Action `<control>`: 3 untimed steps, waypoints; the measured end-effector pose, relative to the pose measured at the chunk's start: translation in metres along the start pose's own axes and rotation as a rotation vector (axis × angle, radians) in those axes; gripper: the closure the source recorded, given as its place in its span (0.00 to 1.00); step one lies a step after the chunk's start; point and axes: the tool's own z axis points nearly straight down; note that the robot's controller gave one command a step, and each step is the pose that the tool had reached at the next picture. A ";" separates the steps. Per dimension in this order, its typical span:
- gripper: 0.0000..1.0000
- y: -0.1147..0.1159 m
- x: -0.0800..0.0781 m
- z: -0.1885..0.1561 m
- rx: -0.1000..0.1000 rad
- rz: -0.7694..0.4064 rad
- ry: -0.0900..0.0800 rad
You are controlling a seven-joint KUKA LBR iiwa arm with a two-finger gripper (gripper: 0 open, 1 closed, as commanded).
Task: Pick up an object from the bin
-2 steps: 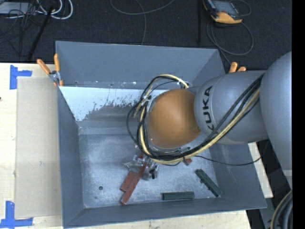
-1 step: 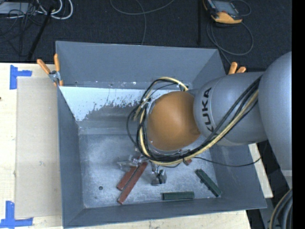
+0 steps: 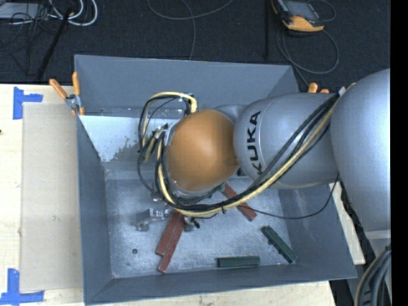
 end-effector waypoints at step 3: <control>1.00 0.037 0.020 -0.043 0.002 -0.166 0.001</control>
Offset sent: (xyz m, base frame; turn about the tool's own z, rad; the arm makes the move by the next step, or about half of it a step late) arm -0.0348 -0.0102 0.0004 -0.1701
